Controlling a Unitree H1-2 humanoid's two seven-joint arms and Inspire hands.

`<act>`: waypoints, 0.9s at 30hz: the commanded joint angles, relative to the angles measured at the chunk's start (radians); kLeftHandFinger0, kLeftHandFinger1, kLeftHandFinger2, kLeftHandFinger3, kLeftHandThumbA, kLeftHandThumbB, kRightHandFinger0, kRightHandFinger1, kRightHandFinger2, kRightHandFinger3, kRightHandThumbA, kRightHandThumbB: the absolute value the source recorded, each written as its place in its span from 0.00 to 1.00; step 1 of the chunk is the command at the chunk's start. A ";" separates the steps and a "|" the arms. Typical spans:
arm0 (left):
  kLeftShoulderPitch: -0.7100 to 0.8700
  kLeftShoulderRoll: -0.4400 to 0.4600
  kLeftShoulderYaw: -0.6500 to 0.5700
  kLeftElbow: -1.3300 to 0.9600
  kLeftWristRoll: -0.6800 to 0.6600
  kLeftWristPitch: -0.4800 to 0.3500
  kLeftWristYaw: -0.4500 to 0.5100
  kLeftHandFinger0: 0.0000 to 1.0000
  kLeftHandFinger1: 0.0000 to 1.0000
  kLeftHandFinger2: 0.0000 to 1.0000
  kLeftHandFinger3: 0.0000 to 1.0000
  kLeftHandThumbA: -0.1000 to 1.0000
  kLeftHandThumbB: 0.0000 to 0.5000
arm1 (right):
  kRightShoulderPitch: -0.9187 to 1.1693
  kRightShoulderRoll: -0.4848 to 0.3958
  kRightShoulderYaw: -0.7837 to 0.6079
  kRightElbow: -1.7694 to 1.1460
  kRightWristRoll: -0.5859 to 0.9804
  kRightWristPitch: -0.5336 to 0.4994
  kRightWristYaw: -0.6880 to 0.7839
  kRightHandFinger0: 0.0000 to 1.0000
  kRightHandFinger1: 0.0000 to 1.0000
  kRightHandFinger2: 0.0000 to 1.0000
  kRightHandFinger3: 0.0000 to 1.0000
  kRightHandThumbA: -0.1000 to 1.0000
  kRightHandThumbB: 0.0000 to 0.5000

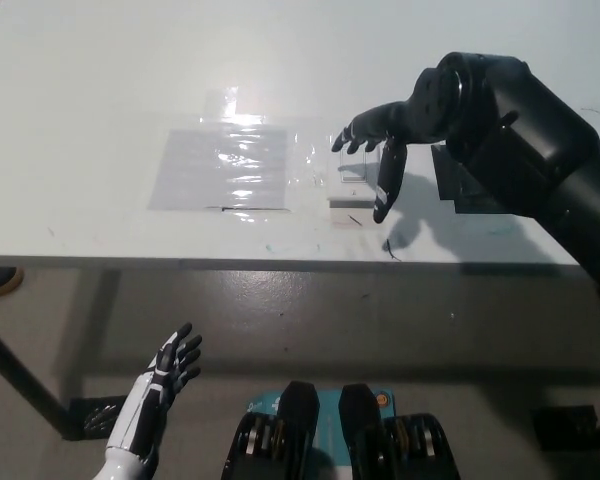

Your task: A white switch is kept at the centre of the table close to the robot and the robot uses its right hand to press it to turn it on

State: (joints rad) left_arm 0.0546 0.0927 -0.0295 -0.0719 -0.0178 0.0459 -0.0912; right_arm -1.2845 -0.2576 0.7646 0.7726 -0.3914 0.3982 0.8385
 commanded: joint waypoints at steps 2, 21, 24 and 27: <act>-0.017 0.013 0.005 -0.023 -0.009 -0.024 -0.012 1.00 1.00 1.00 1.00 1.00 0.01 | -0.021 -0.011 -0.013 0.009 -0.029 -0.045 0.030 1.00 1.00 1.00 1.00 1.00 0.70; -0.022 0.014 0.005 -0.024 -0.010 -0.019 -0.015 1.00 1.00 1.00 1.00 1.00 0.00 | -0.004 0.007 -0.028 0.049 -0.051 -0.065 0.064 1.00 1.00 1.00 1.00 1.00 0.69; -0.023 0.014 0.005 -0.027 -0.006 -0.012 -0.012 1.00 1.00 1.00 1.00 1.00 0.00 | -0.007 0.012 -0.024 0.057 -0.063 -0.066 0.062 1.00 1.00 1.00 1.00 1.00 0.71; -0.025 0.015 0.006 -0.025 -0.007 -0.017 -0.012 1.00 1.00 1.00 1.00 1.00 0.01 | -0.016 0.009 -0.019 0.048 -0.075 -0.073 0.064 1.00 1.00 1.00 1.00 1.00 0.70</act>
State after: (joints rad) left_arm 0.0438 0.0968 -0.0282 -0.0719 -0.0191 0.0460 -0.0955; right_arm -1.2483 -0.2502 0.7511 0.8218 -0.4370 0.3554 0.8829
